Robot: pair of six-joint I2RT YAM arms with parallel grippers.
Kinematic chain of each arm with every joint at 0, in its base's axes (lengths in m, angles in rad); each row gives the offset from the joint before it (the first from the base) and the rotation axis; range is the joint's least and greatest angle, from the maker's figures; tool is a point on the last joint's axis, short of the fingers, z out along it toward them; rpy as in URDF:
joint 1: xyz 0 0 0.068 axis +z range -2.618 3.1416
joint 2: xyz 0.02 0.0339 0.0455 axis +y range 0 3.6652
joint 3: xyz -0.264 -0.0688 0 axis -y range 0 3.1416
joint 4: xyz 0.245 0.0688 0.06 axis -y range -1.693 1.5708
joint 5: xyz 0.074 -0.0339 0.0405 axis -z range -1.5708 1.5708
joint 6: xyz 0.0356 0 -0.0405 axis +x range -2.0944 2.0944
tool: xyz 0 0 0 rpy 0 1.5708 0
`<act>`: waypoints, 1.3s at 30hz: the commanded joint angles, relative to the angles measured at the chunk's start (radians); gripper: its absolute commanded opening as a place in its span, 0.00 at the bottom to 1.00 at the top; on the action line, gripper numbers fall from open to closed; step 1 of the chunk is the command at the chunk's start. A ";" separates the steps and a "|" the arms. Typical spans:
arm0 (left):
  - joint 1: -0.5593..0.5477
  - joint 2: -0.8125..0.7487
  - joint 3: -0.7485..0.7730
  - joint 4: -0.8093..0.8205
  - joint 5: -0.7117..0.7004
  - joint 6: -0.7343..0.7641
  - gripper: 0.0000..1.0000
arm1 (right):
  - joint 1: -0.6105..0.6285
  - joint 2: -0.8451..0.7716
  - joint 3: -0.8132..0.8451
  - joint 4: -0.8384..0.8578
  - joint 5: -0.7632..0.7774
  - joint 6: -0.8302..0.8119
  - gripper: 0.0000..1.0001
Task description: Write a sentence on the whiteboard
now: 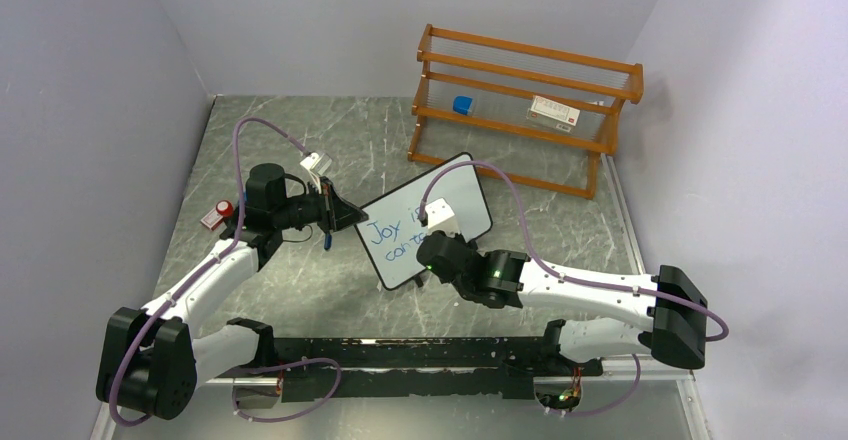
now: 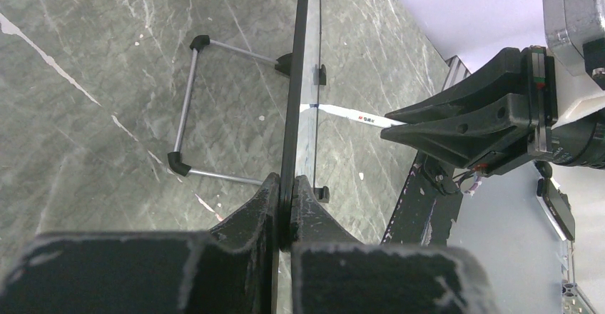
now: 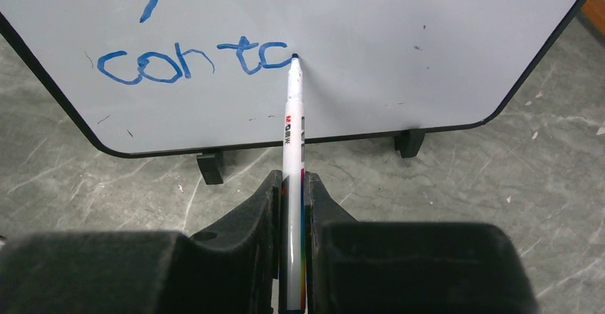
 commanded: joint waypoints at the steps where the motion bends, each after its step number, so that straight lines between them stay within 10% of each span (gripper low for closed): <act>1: 0.015 0.022 -0.017 -0.070 -0.101 0.065 0.05 | -0.012 -0.012 0.025 0.053 0.018 -0.019 0.00; 39: 0.015 0.019 -0.016 -0.074 -0.105 0.066 0.05 | -0.012 -0.045 -0.020 0.029 -0.017 0.014 0.00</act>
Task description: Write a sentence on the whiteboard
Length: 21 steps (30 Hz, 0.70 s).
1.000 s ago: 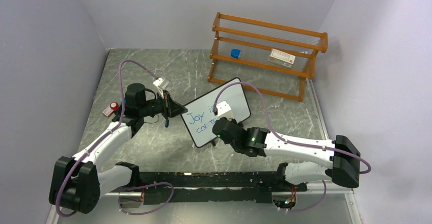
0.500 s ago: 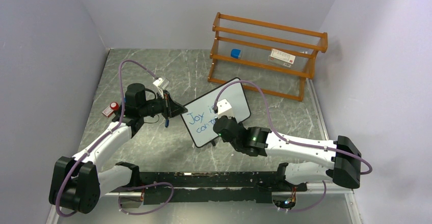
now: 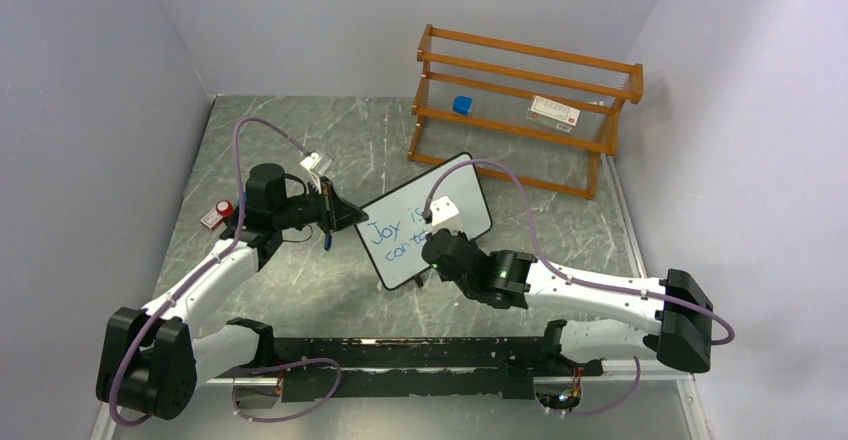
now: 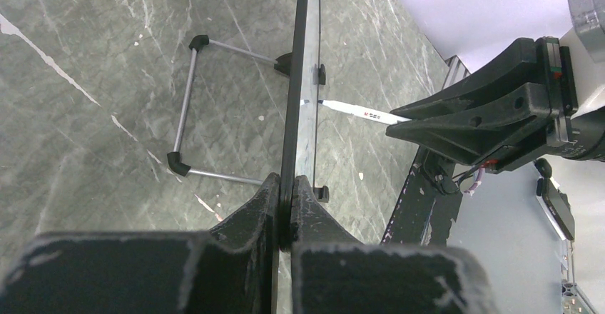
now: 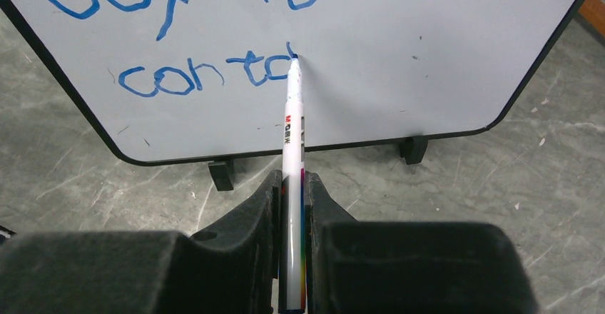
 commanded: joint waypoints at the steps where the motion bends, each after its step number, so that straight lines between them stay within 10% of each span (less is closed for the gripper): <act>1: 0.015 0.020 -0.016 -0.075 -0.105 0.067 0.05 | -0.006 -0.004 -0.012 0.004 -0.011 0.009 0.00; 21: 0.013 0.020 -0.016 -0.075 -0.106 0.068 0.05 | -0.028 0.019 -0.006 0.033 -0.001 0.001 0.00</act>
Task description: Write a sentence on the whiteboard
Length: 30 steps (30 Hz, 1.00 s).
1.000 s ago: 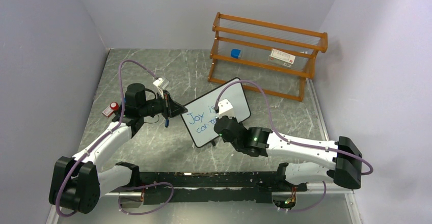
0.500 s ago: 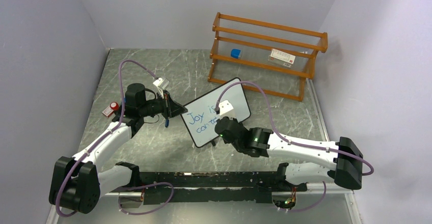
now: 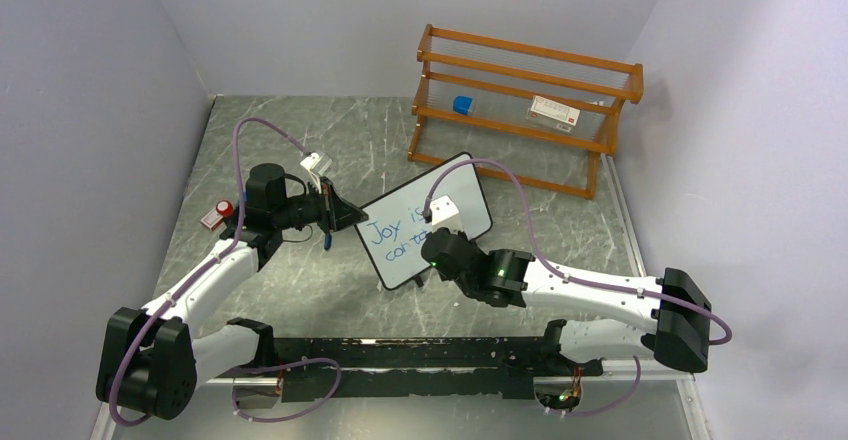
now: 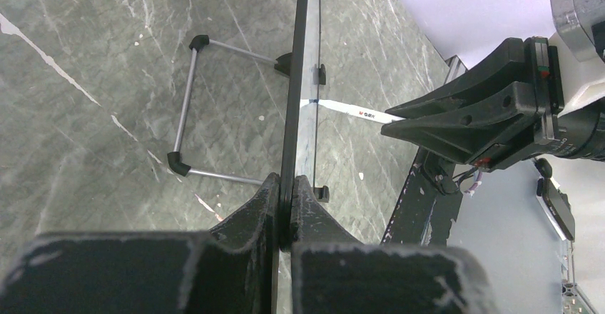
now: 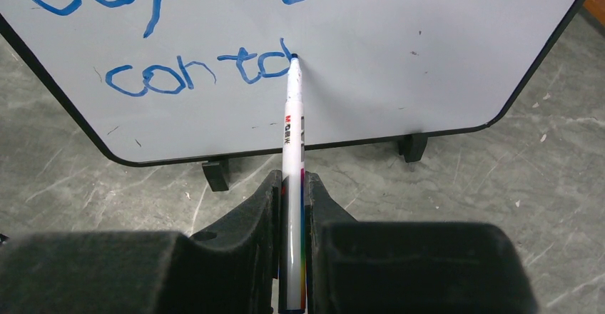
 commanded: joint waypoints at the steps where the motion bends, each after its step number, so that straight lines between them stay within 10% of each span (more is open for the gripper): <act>1: 0.013 0.020 -0.016 -0.075 -0.105 0.068 0.05 | -0.012 0.008 0.002 0.030 0.006 -0.003 0.00; 30: 0.013 0.019 -0.014 -0.080 -0.111 0.071 0.05 | -0.013 0.009 -0.015 -0.038 -0.039 0.015 0.00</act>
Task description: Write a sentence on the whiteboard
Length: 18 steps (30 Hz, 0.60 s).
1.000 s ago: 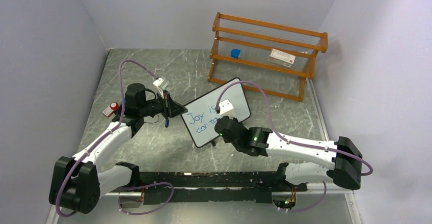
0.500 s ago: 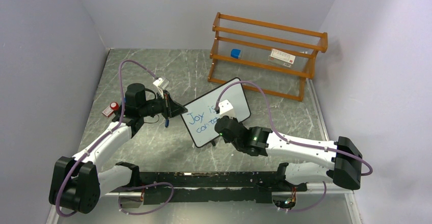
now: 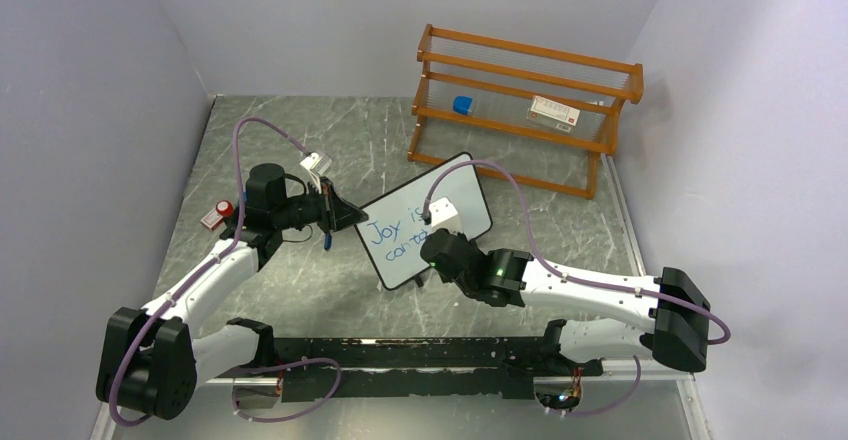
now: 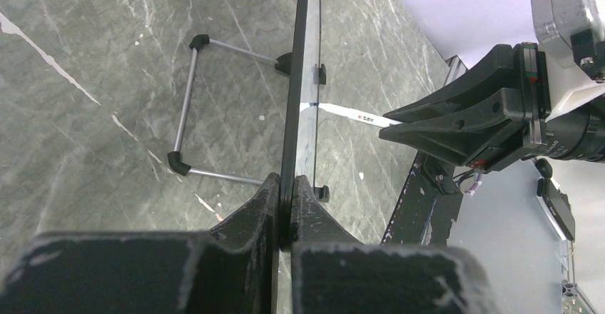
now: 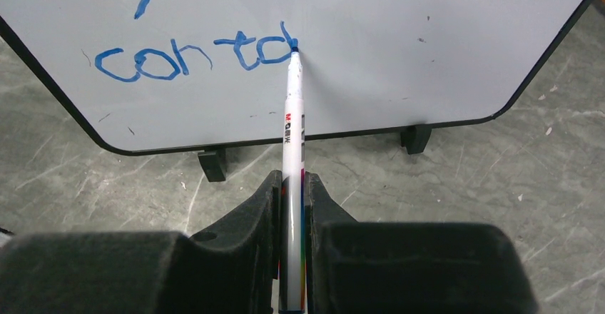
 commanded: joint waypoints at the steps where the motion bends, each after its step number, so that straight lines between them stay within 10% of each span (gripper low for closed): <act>1: 0.013 0.019 -0.014 -0.080 -0.111 0.070 0.05 | -0.008 0.001 -0.011 -0.024 -0.020 0.013 0.00; 18: 0.014 0.015 -0.014 -0.086 -0.115 0.074 0.05 | -0.011 0.022 0.019 -0.071 0.023 0.046 0.00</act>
